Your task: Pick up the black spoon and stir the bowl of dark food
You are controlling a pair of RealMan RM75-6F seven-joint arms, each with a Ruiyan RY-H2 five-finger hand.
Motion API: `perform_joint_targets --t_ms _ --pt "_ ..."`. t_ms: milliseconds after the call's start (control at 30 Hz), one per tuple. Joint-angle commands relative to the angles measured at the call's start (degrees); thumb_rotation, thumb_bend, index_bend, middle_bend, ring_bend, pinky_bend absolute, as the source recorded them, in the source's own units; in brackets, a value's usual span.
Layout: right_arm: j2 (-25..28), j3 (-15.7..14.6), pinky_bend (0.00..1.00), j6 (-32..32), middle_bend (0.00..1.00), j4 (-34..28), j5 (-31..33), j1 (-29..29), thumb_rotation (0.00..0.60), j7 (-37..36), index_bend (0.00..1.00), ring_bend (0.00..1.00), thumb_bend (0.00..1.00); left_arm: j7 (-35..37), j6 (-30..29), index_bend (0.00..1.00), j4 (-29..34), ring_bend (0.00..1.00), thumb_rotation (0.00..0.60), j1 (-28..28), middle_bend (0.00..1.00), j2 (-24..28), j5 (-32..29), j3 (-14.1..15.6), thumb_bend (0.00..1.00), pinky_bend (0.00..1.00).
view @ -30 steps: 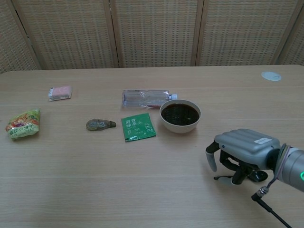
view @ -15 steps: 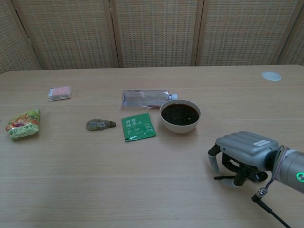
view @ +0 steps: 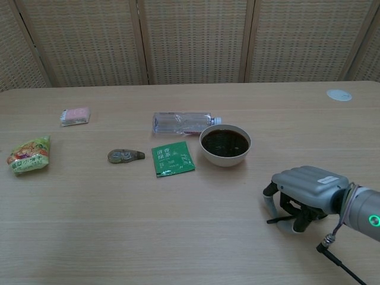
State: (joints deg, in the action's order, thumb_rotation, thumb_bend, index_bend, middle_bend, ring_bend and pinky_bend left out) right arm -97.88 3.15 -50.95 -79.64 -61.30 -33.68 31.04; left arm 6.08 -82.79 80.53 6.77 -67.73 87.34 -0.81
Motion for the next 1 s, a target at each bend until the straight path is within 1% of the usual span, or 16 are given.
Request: perform_joint_targets --t_ms 33,267,567,1000 --pt "-0.1 -0.2 1.0 0.0 0.95 0.1 0.2 -0.1 0.6 0.1 0.56 0.96 0.49 0.1 0.0 0.0 -0.2 0.0 0.6 -0.1 0.0 0.0 -0.2 0.0 0.39 0.0" --pt "-0.1 -0.7 1.0 0.0 0.95 0.1 0.7 -0.2 0.6 0.2 0.56 0.96 0.52 0.3 -0.1 0.0 -0.4 0.0 0.6 -0.1 0.0 -0.2 -0.1 0.0 0.39 0.0" --pt "0.1 -1.0 1.0 0.1 0.95 0.2 1.4 -0.1 0.6 -0.6 0.56 0.96 0.58 0.4 -0.4 0.0 -0.5 0.0 0.6 -0.3 0.0 -0.2 -0.1 0.0 0.39 0.0" --pt "0.3 -1.4 1.0 0.0 0.95 0.4 0.8 0.1 0.6 -2.6 0.6 0.96 0.65 0.2 -0.7 0.0 -0.2 0.0 0.6 -0.4 0.0 0.0 -0.2 0.0 0.39 0.0"
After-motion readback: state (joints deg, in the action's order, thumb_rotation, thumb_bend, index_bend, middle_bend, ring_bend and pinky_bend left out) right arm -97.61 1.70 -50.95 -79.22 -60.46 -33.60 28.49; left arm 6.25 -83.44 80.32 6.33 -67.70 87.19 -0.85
